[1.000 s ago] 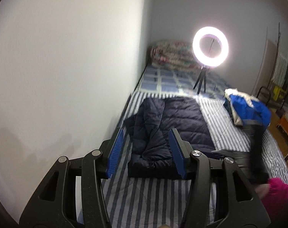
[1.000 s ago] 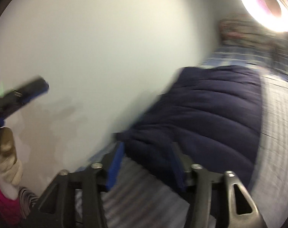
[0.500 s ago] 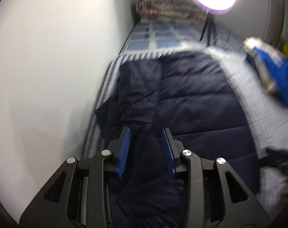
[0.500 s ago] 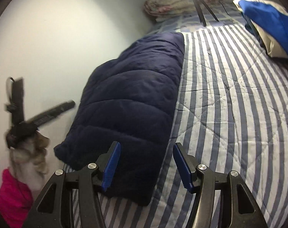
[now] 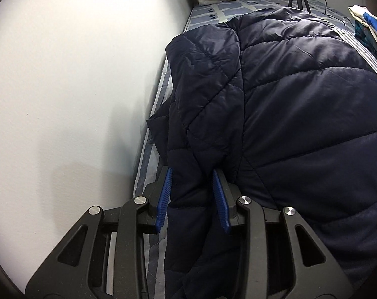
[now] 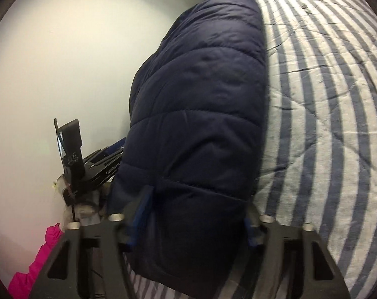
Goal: Fold large clothes
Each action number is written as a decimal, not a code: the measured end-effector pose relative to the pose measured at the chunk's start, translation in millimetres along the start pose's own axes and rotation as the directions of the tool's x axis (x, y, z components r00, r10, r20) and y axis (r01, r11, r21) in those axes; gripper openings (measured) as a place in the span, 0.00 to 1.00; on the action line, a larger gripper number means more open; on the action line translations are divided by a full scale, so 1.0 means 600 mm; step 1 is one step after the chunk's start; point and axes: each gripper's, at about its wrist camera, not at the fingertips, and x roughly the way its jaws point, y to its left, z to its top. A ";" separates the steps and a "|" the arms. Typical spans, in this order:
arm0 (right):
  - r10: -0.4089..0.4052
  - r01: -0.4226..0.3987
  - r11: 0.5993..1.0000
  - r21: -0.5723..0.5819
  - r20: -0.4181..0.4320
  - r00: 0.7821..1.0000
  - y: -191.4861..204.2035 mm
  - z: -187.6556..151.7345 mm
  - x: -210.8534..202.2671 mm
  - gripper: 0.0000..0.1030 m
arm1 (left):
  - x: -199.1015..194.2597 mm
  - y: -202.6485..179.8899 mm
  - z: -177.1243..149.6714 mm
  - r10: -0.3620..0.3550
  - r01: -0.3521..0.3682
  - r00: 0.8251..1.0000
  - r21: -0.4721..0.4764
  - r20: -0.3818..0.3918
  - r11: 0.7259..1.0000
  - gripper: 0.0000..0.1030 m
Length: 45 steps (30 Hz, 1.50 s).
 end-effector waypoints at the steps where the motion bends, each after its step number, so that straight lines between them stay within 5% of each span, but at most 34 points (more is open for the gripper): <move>1: -0.013 0.013 1.000 -0.010 -0.001 1.000 0.002 0.002 -0.003 0.37 | -0.001 0.001 0.000 -0.008 0.008 1.000 -0.008 -0.003 1.000 0.35; 5: -0.062 0.062 0.997 -0.034 -0.012 0.998 0.018 0.021 -0.016 0.20 | 0.001 0.010 0.005 -0.059 0.058 0.998 -0.052 -0.024 0.997 0.35; 14: -0.198 0.188 0.971 -0.146 -0.057 0.979 0.030 0.011 -0.122 0.16 | -0.062 -0.050 -0.034 -0.185 0.186 0.981 0.011 -0.054 0.983 0.31; 19: -0.275 0.256 0.951 -0.172 -0.096 0.957 -0.002 -0.026 -0.169 0.20 | -0.102 -0.119 -0.062 -0.210 0.213 0.977 0.149 -0.036 0.966 0.31; 22: -0.314 0.290 0.940 -0.179 -0.122 0.942 -0.012 -0.028 -0.177 0.34 | -0.116 -0.123 -0.058 -0.211 0.216 0.976 0.157 -0.044 0.964 0.31; 25: -0.320 0.293 0.922 -0.252 -0.071 0.945 0.004 -0.021 -0.218 0.35 | -0.151 -0.081 -0.050 -0.280 0.282 0.959 0.083 -0.037 0.956 0.31; 30: -0.341 0.361 0.854 -0.375 0.121 0.932 0.051 0.008 -0.270 0.36 | -0.207 -0.015 0.001 -0.284 0.288 0.952 -0.019 0.110 0.957 0.31; 37: -0.334 0.447 0.799 -0.402 0.320 0.887 0.077 0.116 -0.190 0.36 | -0.142 -0.048 0.079 -0.247 0.255 0.959 -0.038 0.139 0.966 0.31; 45: -0.468 0.522 0.769 -0.370 0.230 0.853 0.014 0.181 -0.062 0.36 | 0.020 -0.063 0.091 -0.157 0.157 0.988 -0.049 0.007 0.986 0.37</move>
